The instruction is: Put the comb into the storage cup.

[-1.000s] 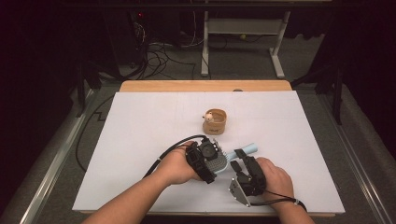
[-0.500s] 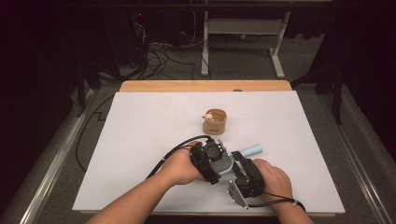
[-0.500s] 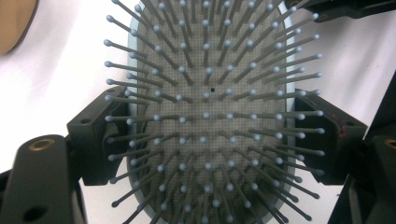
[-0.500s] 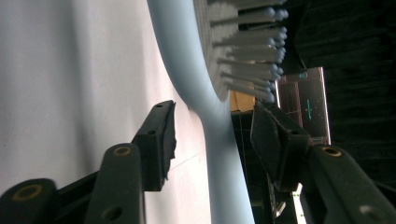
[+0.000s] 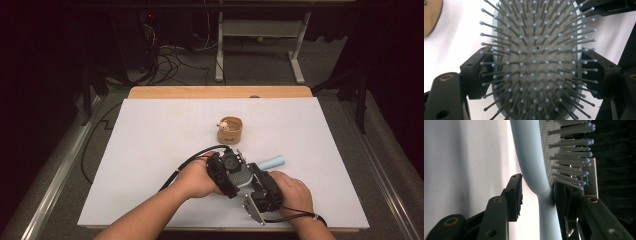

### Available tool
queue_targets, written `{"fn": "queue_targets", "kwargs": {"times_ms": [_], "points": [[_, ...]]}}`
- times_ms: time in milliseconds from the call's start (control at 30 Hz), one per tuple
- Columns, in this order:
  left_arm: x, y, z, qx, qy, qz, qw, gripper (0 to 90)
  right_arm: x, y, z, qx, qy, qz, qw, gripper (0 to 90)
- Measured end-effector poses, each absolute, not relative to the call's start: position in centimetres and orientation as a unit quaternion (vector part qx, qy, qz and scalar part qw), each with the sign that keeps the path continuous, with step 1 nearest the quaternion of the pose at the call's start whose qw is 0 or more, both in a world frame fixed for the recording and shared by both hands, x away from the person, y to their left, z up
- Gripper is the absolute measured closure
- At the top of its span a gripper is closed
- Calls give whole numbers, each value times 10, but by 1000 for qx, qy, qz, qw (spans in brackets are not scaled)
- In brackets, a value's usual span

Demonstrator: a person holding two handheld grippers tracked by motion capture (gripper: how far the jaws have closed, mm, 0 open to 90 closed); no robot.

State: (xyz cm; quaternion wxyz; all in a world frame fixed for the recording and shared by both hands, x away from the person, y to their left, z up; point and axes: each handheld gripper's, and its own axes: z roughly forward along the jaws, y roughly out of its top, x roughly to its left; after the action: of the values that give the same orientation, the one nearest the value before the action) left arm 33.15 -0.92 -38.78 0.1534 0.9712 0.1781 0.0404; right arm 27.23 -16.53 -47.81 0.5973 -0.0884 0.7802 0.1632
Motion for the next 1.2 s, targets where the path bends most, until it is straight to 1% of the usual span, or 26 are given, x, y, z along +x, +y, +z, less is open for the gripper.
{"fn": "queue_targets", "kwargs": {"times_ms": [300,533,1200], "points": [[332,-10,-388,972,176,40,152,206,272,-165,-478,-91,776,159,604,644],[332,-10,-388,971,179,40,151,205,271,-165,-478,-89,774,156,607,706],[334,-8,-387,970,183,25,156,204,268,-164,-479,-101,760,140,627,744]]}}
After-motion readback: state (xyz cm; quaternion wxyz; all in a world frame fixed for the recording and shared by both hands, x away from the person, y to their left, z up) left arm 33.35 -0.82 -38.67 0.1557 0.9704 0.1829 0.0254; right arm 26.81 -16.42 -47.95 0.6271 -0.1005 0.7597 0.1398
